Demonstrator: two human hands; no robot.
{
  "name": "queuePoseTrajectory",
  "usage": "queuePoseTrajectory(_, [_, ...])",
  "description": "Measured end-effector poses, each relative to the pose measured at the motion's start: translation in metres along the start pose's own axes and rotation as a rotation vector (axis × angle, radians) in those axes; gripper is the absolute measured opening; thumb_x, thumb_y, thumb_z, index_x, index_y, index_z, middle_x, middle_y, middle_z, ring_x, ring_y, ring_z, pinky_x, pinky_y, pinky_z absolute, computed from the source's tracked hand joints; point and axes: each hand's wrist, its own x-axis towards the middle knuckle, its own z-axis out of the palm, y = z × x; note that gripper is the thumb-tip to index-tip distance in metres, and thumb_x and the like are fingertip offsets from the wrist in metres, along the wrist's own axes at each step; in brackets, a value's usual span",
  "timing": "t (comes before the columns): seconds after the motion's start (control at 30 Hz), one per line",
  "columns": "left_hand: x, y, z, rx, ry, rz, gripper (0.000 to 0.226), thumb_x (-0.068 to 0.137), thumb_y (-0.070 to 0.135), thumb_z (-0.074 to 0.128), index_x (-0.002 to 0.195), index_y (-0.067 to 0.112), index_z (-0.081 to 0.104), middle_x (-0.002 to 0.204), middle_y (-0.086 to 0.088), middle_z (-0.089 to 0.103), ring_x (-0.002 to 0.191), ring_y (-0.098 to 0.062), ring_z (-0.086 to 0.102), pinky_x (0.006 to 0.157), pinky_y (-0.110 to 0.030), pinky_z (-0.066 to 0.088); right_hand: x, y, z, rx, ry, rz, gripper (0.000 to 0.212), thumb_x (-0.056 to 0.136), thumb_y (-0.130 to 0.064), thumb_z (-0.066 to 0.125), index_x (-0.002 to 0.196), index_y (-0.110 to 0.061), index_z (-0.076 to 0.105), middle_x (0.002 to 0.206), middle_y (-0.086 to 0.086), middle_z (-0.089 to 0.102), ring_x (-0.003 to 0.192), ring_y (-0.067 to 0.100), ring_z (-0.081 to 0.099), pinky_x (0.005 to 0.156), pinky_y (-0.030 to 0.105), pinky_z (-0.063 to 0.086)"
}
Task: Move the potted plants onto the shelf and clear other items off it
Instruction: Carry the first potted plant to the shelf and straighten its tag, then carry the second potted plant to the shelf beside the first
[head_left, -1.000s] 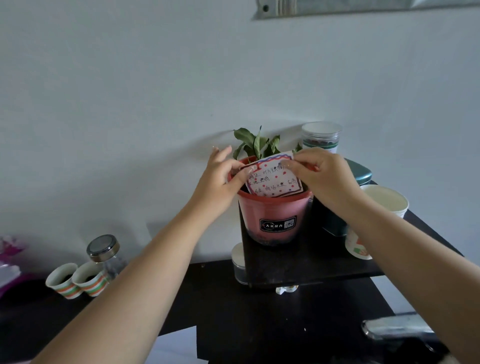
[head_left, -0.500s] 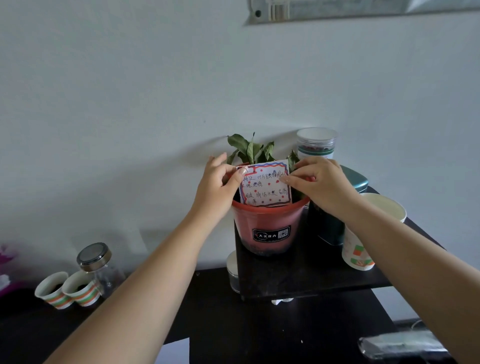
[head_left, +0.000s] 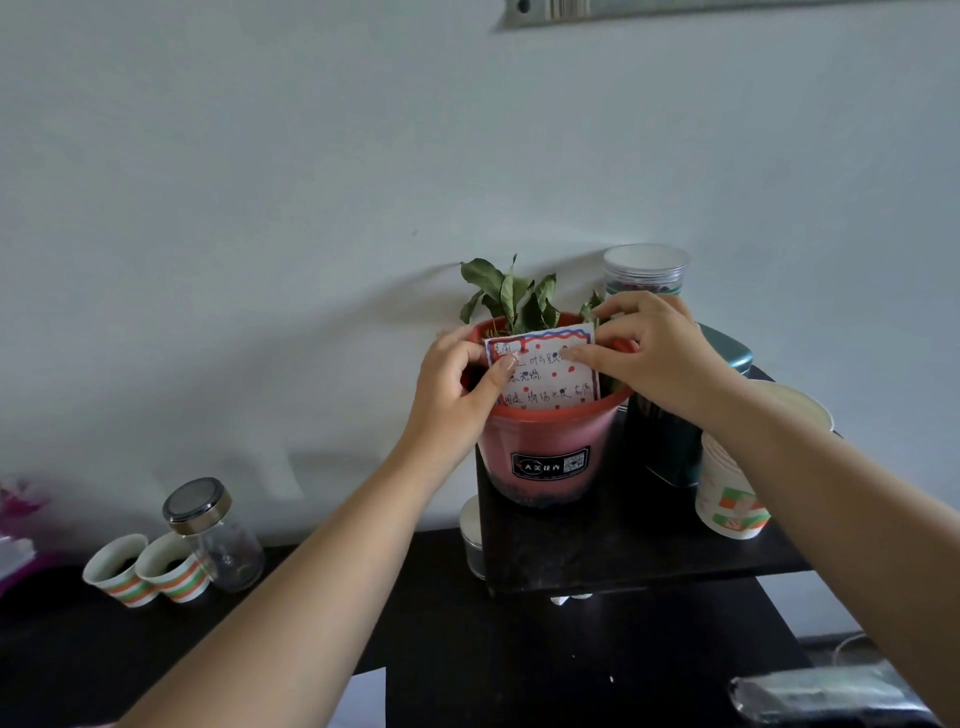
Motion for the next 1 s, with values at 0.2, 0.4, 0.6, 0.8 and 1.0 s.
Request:
queuePoseTrajectory(0.2, [0.003, 0.001, -0.001, -0.031, 0.036, -0.063, 0.021, 0.087, 0.028, 0.057, 0.069, 0.029, 0.049, 0.129, 0.001, 0.045, 0.133, -0.018, 0.036, 0.112, -0.039, 0.027, 0.001, 0.004, -0.005, 0.005, 0.031, 0.022, 0.032, 0.079, -0.042, 0.065, 0.1, -0.02, 0.072, 0.128, -0.003, 0.053, 0.129, 0.02, 0.029, 0.104, 0.033, 0.022])
queuePoseTrajectory(0.4, [0.002, 0.006, -0.006, -0.119, 0.073, -0.104, 0.006, 0.088, 0.026, 0.056, 0.086, 0.024, 0.051, 0.119, 0.01, 0.041, 0.126, -0.007, 0.036, 0.083, 0.008, 0.027, 0.0, 0.001, -0.01, 0.077, 0.15, -0.015, 0.03, 0.08, -0.041, 0.063, 0.105, -0.024, 0.067, 0.129, -0.003, 0.052, 0.129, 0.018, 0.033, 0.099, 0.028, 0.022])
queuePoseTrajectory(0.6, [-0.006, 0.008, -0.019, -0.006, 0.085, 0.046, 0.027, 0.083, 0.046, 0.057, 0.104, 0.034, 0.045, 0.12, 0.018, 0.044, 0.115, 0.007, 0.037, 0.095, -0.005, 0.024, -0.017, -0.017, -0.013, 0.101, 0.172, -0.125, 0.038, 0.08, -0.036, 0.065, 0.115, -0.021, 0.061, 0.127, -0.001, 0.052, 0.123, 0.015, 0.043, 0.104, 0.029, 0.031])
queuePoseTrajectory(0.8, [-0.028, 0.022, -0.043, 0.364, -0.017, 0.39, 0.048, 0.077, 0.042, 0.056, 0.11, 0.008, 0.056, 0.117, 0.0, 0.052, 0.111, -0.004, 0.041, 0.095, -0.005, 0.025, -0.044, -0.042, -0.018, -0.118, -0.112, -0.293, 0.049, 0.07, -0.038, 0.075, 0.114, -0.019, 0.064, 0.125, -0.002, 0.06, 0.122, 0.017, 0.046, 0.094, 0.016, 0.025])
queuePoseTrajectory(1.0, [-0.057, 0.039, -0.064, 0.619, -0.261, 0.411, 0.056, 0.078, 0.049, 0.049, 0.121, 0.015, 0.056, 0.113, -0.006, 0.066, 0.107, -0.024, 0.058, 0.089, -0.026, 0.036, -0.077, -0.066, -0.021, -0.252, -0.301, -0.253, 0.052, 0.074, -0.047, 0.068, 0.119, -0.023, 0.059, 0.12, -0.006, 0.061, 0.115, 0.014, 0.049, 0.096, 0.029, 0.036])
